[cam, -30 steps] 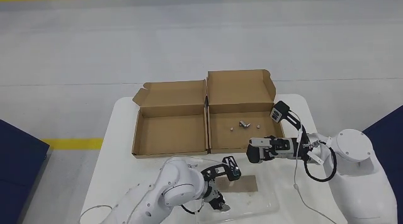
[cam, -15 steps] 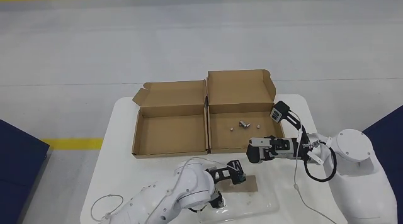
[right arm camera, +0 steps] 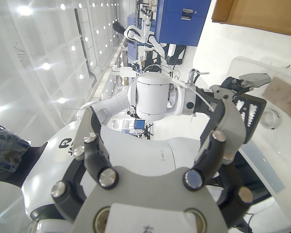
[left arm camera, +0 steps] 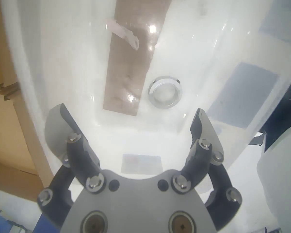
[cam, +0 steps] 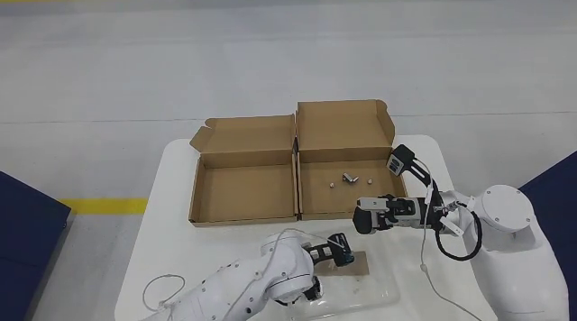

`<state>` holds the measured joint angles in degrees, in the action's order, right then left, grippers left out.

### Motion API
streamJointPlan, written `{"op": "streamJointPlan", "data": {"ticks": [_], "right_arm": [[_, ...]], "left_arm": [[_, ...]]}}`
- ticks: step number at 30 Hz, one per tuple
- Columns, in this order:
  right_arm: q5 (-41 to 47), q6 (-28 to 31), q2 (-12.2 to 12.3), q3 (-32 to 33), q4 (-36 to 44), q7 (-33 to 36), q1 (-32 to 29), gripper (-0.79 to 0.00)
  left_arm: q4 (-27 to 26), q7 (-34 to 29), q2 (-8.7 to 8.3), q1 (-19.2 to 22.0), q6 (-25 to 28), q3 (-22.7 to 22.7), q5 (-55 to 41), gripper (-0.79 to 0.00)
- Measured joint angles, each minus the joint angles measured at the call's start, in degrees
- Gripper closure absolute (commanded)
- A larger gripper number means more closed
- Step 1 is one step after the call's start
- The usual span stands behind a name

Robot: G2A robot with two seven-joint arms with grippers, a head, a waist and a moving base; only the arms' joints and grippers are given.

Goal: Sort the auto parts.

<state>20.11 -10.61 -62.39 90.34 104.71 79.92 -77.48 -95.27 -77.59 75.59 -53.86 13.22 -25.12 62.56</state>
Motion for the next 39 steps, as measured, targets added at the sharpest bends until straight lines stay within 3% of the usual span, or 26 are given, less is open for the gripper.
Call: {"op": "streamJointPlan", "data": {"ticks": [10,34,37,39], "right_arm": [[0.0,0.0,0.0,0.0,0.0,0.0,0.0,-0.785],[0.0,0.0,0.0,0.0,0.0,0.0,0.0,-0.785],[0.0,0.0,0.0,0.0,0.0,0.0,0.0,-0.785],[0.0,0.0,0.0,0.0,0.0,0.0,0.0,-0.785]], "left_arm": [[2.93,-0.23,1.35,0.83,-0.15,1.35,0.79,-0.785],[3.43,2.53,1.48,-1.15,2.6,1.47,2.0,-0.785],[2.7,1.74,1.51,-1.19,2.89,1.32,2.23,-0.542],[2.13,1.42,1.5,-1.28,3.03,1.1,2.31,-0.456]]}}
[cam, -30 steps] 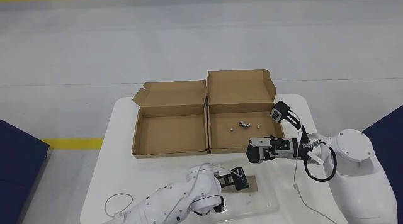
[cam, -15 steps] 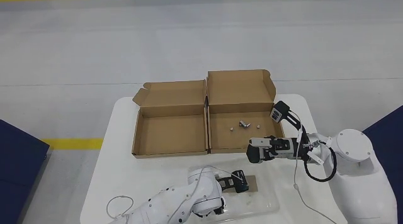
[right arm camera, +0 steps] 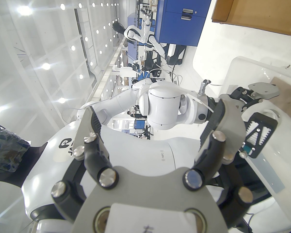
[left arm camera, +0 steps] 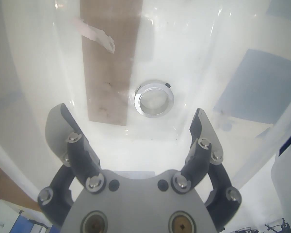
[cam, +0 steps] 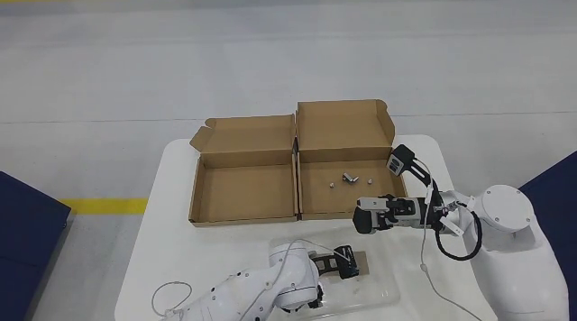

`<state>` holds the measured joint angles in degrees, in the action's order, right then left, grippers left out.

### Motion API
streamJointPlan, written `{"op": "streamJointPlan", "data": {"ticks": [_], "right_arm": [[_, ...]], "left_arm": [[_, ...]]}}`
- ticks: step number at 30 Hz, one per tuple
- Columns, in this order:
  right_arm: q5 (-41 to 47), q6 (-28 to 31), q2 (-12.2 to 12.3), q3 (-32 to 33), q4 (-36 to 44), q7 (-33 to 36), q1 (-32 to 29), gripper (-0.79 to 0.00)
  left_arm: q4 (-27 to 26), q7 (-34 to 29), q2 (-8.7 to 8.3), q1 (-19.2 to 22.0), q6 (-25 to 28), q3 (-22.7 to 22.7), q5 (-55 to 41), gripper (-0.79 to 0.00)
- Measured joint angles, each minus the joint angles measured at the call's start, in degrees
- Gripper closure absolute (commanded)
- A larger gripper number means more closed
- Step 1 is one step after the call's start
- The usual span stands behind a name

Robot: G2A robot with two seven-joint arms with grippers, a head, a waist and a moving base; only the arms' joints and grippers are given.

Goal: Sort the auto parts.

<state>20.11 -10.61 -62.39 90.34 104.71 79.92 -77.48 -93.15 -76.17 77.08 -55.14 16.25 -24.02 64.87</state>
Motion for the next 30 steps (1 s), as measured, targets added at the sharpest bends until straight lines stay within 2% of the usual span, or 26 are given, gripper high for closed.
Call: {"op": "streamJointPlan", "data": {"ticks": [1,2,3,5,10,30], "right_arm": [[0.0,0.0,0.0,0.0,0.0,0.0,0.0,-0.785],[0.0,0.0,0.0,0.0,0.0,0.0,0.0,-0.785],[0.0,0.0,0.0,0.0,0.0,0.0,0.0,-0.785],[0.0,0.0,0.0,0.0,0.0,0.0,0.0,-0.785],[0.0,0.0,0.0,0.0,0.0,0.0,0.0,-0.785],[0.0,0.0,0.0,0.0,0.0,0.0,0.0,-0.785]], "left_arm": [[-0.18,-0.17,-0.02,-0.05,0.08,-0.07,0.1,-0.416],[-0.37,-0.42,-0.03,-0.12,0.18,-0.12,0.27,-0.413],[-0.46,-0.56,-0.03,-0.18,0.27,-0.12,0.39,-0.446],[-0.2,-0.95,0.06,-0.24,0.76,0.11,0.64,-0.376],[1.33,-0.74,0.58,0.02,1.56,0.5,-0.02,-0.314],[4.12,-0.92,2.29,0.96,2.37,1.37,0.16,-0.2]]}}
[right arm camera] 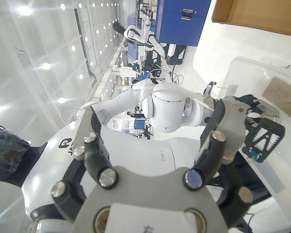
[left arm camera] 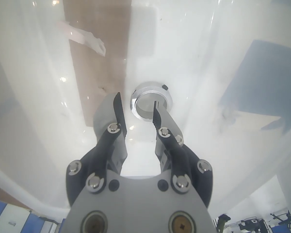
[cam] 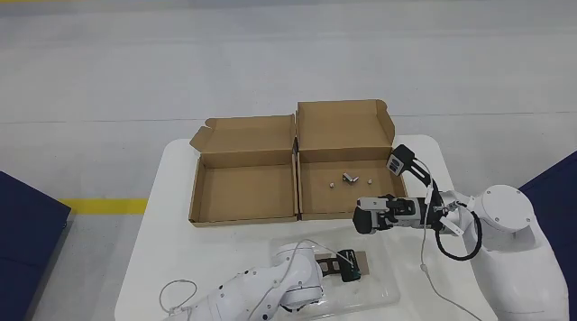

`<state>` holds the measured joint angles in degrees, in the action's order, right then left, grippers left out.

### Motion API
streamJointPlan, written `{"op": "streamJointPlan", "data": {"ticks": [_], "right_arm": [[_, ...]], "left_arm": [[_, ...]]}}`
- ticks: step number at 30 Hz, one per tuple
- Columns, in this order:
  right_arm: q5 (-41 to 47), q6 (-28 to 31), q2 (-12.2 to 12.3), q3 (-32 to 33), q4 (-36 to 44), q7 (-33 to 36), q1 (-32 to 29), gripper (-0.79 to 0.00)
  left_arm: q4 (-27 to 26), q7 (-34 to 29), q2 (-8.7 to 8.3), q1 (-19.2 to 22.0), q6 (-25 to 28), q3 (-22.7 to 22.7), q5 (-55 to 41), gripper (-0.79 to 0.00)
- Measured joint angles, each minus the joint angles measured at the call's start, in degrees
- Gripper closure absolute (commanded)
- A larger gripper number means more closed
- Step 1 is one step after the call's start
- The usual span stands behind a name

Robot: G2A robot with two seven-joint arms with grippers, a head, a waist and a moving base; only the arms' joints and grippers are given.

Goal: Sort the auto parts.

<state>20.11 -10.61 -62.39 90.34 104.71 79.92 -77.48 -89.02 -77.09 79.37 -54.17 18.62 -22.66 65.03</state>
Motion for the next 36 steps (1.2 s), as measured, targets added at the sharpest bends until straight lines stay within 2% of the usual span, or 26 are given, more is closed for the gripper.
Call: {"op": "streamJointPlan", "data": {"ticks": [14,32,36], "right_arm": [[0.0,0.0,0.0,0.0,0.0,0.0,0.0,-0.785],[0.0,0.0,0.0,0.0,0.0,0.0,0.0,-0.785],[0.0,0.0,0.0,0.0,0.0,0.0,0.0,-0.785]], "left_arm": [[2.1,0.5,1.27,0.41,0.54,0.78,-0.13,-0.2],[2.53,-0.76,1.89,0.21,1.0,0.59,0.37,-0.2],[3.08,-0.81,2.0,0.0,1.21,0.66,0.54,-0.16]]}}
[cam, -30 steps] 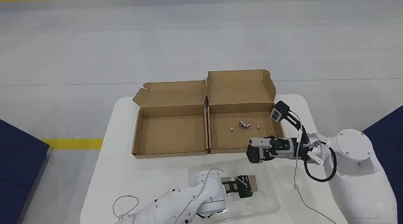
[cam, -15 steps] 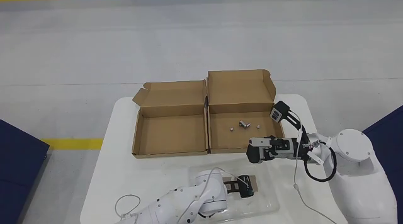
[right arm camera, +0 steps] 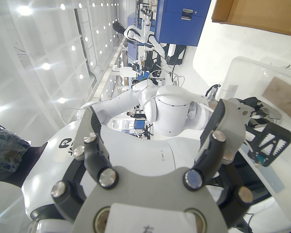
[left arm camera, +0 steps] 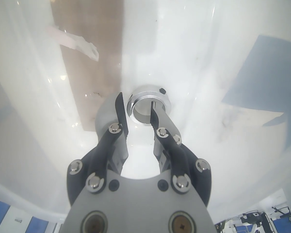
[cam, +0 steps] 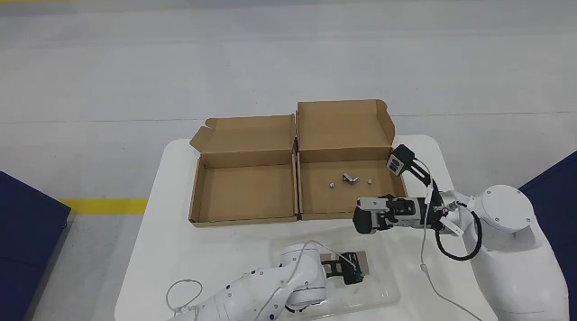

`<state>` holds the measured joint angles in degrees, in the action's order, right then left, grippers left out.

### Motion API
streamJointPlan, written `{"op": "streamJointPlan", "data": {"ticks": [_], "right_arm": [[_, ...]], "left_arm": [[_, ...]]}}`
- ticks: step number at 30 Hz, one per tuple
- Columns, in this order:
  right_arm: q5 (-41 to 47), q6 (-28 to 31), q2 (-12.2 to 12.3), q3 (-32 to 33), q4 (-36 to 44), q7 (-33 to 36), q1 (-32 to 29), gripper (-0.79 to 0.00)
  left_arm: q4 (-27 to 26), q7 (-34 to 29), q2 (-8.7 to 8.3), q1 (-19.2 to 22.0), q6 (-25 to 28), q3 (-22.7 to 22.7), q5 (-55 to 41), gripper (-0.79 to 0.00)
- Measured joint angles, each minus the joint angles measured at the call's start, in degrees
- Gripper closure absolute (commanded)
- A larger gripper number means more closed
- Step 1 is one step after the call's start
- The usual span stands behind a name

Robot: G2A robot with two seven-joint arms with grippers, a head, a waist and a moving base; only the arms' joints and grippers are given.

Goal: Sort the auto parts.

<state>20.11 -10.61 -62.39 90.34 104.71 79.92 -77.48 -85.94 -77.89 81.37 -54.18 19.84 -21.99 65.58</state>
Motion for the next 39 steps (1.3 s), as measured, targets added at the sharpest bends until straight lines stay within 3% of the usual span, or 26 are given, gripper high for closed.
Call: {"op": "streamJointPlan", "data": {"ticks": [4,16,28,35,39], "right_arm": [[0.0,0.0,0.0,0.0,0.0,0.0,0.0,-0.785],[0.0,0.0,0.0,0.0,0.0,0.0,0.0,-0.785],[0.0,0.0,0.0,0.0,0.0,0.0,0.0,-0.785],[0.0,0.0,0.0,0.0,0.0,0.0,0.0,-0.785],[0.0,0.0,0.0,0.0,0.0,0.0,0.0,-0.785]], "left_arm": [[1.44,0.66,0.34,0.1,0.27,0.2,-0.07,0.0],[1.2,-0.07,0.82,0.4,-0.7,-0.38,0.74,0.0],[-8.76,-4.32,-2.05,-1.53,2.09,-7.23,-2.35,0.0],[-8.85,-4.14,-2.1,-1.62,2.13,-7.36,-2.42,0.0],[-8.69,1.92,-3.29,-3.5,0.68,-12.14,-3.87,0.0]]}}
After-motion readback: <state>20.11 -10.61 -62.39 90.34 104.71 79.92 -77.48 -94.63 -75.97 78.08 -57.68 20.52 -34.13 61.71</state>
